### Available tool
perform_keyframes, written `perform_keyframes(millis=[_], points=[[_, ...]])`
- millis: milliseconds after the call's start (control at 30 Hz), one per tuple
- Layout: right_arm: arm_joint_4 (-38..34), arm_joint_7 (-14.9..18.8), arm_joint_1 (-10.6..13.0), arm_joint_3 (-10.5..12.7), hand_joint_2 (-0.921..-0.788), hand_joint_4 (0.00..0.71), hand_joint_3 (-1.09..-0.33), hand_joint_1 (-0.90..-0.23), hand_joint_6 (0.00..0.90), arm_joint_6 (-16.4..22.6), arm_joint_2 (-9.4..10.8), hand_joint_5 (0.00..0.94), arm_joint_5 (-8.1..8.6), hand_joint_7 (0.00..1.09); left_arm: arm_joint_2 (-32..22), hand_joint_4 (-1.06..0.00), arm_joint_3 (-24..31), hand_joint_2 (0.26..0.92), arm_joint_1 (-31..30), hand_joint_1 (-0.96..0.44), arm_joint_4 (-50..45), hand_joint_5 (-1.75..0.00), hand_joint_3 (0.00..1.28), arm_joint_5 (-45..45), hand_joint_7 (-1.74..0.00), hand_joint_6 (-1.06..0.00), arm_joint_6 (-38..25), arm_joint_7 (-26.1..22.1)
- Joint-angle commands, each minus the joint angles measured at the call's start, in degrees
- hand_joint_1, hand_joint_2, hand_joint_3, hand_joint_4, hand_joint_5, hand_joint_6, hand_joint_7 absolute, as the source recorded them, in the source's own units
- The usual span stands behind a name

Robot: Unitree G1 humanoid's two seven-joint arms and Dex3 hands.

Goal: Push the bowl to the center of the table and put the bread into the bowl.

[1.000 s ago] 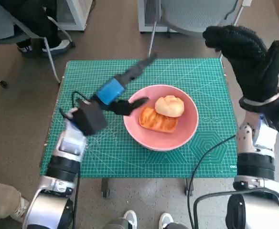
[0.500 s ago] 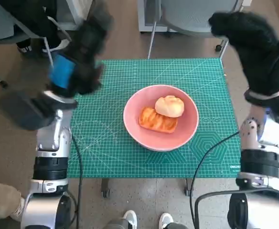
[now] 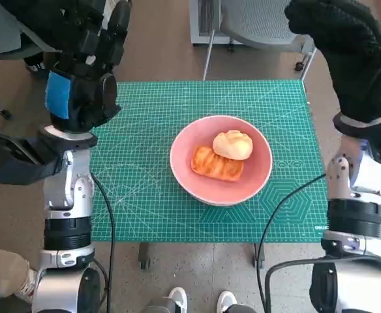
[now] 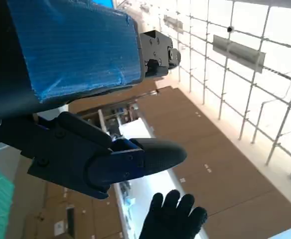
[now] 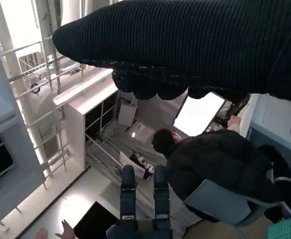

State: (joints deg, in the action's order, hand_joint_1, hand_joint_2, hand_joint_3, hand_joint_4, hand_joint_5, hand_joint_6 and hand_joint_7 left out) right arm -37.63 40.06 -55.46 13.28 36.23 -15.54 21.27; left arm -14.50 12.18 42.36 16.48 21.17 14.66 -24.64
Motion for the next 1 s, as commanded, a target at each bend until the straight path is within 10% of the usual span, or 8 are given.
perform_keyframes(millis=[33, 1000], points=[[0.11, -0.57, -0.41, -0.46, -0.921, 0.276, -0.797, -0.701, 0.330, -0.37, 0.51, 0.000, -0.26, 0.00, -0.25, -0.10, 0.65, 0.921, -0.46, -0.70, -1.50, 0.00, 0.52, 0.67, -0.33, 0.00, -0.36, -0.02], [3.54, -2.50, 1.10, -1.52, -0.921, 0.270, -0.799, -0.694, 0.330, -2.12, 0.79, 0.000, -0.70, 0.00, 0.74, -0.11, 0.21, 0.921, 0.79, -0.69, -1.23, -0.01, 0.50, -2.47, -0.35, 0.00, 4.60, 1.92]])
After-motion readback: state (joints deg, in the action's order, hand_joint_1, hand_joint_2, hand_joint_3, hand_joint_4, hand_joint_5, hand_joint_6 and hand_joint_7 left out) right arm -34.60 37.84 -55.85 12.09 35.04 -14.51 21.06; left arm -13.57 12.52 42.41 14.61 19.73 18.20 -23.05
